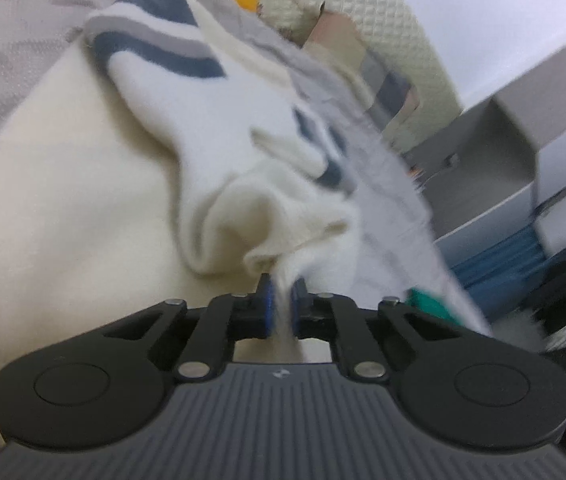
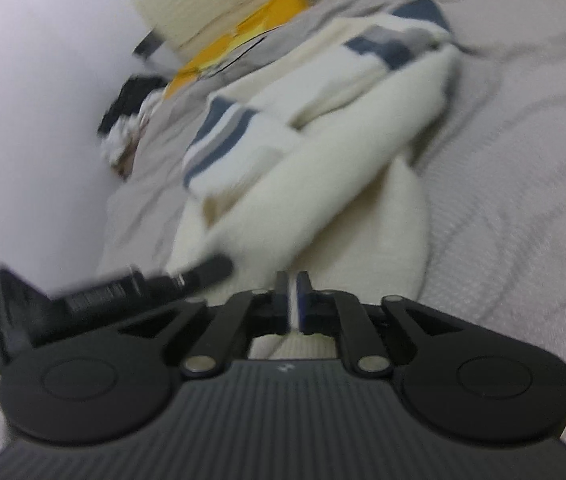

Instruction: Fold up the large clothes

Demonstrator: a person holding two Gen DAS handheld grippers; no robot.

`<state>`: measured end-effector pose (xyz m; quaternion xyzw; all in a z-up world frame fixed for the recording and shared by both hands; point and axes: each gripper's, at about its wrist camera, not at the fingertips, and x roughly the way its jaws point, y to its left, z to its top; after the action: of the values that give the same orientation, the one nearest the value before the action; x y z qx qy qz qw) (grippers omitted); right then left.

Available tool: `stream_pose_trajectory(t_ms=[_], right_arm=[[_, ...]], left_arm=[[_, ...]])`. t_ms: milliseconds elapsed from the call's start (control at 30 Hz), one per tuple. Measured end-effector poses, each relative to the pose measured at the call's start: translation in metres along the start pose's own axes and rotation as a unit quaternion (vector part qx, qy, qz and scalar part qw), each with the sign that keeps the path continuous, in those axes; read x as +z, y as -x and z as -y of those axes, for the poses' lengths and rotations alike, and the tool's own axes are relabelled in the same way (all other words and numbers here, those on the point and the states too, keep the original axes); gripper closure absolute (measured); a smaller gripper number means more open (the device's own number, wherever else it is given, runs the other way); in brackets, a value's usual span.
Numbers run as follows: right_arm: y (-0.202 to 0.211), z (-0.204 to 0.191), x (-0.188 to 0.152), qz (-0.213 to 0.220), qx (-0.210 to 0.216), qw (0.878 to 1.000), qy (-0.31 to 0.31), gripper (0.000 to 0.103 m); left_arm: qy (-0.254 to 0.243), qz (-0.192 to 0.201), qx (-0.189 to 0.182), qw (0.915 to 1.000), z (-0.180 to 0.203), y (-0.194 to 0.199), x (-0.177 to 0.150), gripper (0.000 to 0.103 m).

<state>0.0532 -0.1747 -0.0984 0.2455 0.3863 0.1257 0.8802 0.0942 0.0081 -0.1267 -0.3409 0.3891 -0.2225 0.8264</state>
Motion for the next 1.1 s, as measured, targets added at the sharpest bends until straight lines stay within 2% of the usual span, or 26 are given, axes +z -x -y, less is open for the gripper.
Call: stream_pose_trajectory(t_ms=[67,100,167,267,367,433,467,500,533,567,667,733,800,933,1000,1100], right_arm=[[0.001,-0.014,-0.006,0.010,0.003,0.999,0.045,0.050],[-0.001,-0.022,-0.008,0.012,-0.001,0.998,0.069,0.048],[-0.005,-0.038,-0.015,0.012,-0.017,0.992,0.122,0.046],[-0.013,-0.056,-0.026,0.006,-0.036,0.981,0.189,0.046],[-0.022,-0.072,-0.038,0.037,-0.112,0.960,0.255,0.047],[-0.024,-0.073,-0.039,0.062,-0.143,0.952,0.264,0.047],[-0.023,-0.072,-0.037,0.071,-0.147,0.952,0.257,0.048],[-0.021,-0.069,-0.035,0.081,-0.148,0.955,0.246,0.055],[-0.017,-0.066,-0.033,0.090,-0.149,0.956,0.234,0.068],[-0.012,-0.064,-0.032,0.099,-0.145,0.958,0.224,0.098],[0.015,-0.055,-0.027,0.136,-0.146,0.964,0.178,0.097],[0.028,-0.051,-0.021,0.153,-0.164,0.964,0.142,0.098],[0.048,-0.041,-0.021,0.166,-0.183,0.964,0.097,0.098],[0.080,-0.008,-0.019,0.173,-0.210,0.962,-0.028,0.099],[0.092,0.014,-0.019,0.174,-0.213,0.955,-0.114,0.099],[0.104,0.038,-0.025,0.193,-0.243,0.931,-0.193,0.099]], left_arm=[[0.011,0.005,-0.028,0.9995,0.000,0.005,0.004,0.095],[0.011,0.004,-0.046,0.9989,0.001,0.007,0.007,0.095],[0.013,0.004,-0.070,0.9975,0.003,0.009,0.010,0.095],[0.006,0.007,-0.078,0.9969,0.008,0.010,0.012,0.095],[0.014,0.006,-0.084,0.9964,0.006,0.009,0.012,0.095],[0.011,0.007,-0.083,0.9965,0.004,0.010,0.013,0.095],[0.010,0.008,-0.085,0.9963,0.004,0.009,0.013,0.095],[0.010,0.009,-0.088,0.9960,0.005,0.009,0.013,0.095],[0.009,0.008,-0.091,0.9958,0.005,0.009,0.013,0.094],[0.005,0.006,-0.094,0.9955,0.005,0.008,0.013,0.094],[-0.004,0.006,-0.109,0.9940,0.007,0.010,0.011,0.090],[-0.014,0.005,-0.124,0.9922,0.011,0.011,0.009,0.077],[-0.030,0.001,-0.138,0.9900,0.016,0.011,0.006,0.060],[-0.061,-0.014,-0.146,0.9872,0.028,0.003,-0.003,0.057],[-0.092,-0.034,-0.129,0.9868,0.040,-0.011,-0.012,0.057],[-0.137,-0.062,-0.085,0.9850,0.051,-0.036,-0.028,0.057]])
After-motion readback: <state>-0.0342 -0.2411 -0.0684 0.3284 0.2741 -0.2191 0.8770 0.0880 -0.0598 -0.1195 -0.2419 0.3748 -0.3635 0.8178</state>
